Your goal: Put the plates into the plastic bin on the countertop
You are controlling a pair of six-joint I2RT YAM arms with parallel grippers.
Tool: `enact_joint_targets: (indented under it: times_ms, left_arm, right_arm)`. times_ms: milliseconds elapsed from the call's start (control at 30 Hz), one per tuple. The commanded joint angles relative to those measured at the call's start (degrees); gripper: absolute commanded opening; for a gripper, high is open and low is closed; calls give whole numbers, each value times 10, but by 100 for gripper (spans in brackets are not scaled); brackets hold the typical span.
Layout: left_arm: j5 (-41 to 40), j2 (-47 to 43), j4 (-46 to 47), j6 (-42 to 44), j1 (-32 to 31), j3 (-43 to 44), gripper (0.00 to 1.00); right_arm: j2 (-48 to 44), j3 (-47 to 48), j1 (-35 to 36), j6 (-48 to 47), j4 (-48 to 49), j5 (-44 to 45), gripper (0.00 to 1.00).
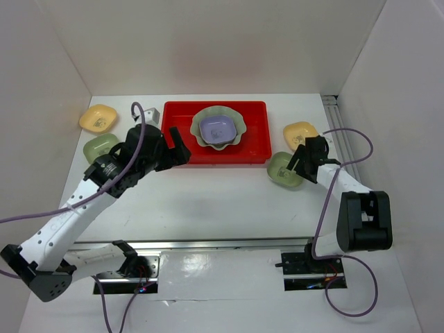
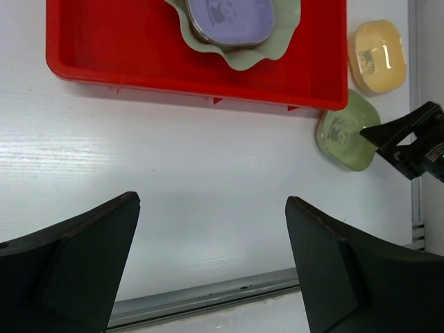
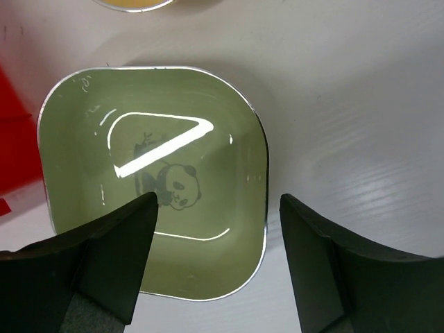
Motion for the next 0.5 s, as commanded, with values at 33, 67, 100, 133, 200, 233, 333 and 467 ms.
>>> enact_joint_targets:
  times_ms: [33,67,100,133,200,233,333,467]
  left_arm:
    - [-25,-24,-22,21,-2,39,100]
    - [-33,-24,-22,21,-2,39,100]
    - [-42,-24,-22,21,-2,39,100]
    - [-42,-29,-28,21,-2,39,100]
    - [-60,-29,-35,21,-2,39,100]
    - [-60,-29,-41,21,-2,39,100]
    - [-67,-29,-41,21,-2,45,100]
    - [-67,-29,-46,26,4,45,100]
  right_arm:
    - [9,-7,-3,11,45,7,69]
    - [9,-13,-9,11,45,7,63]
    - [15,-13,-9,11,45,7,53]
    - [21,-19,-17,11,45,7,46]
    - [21,-25,-22,16,51,2,42]
    - [27,-30,-22,16,51,2,42]
    - [32,-36,-22,16,57,2,48]
    - [32,-42,-28,11,62,-4,33]
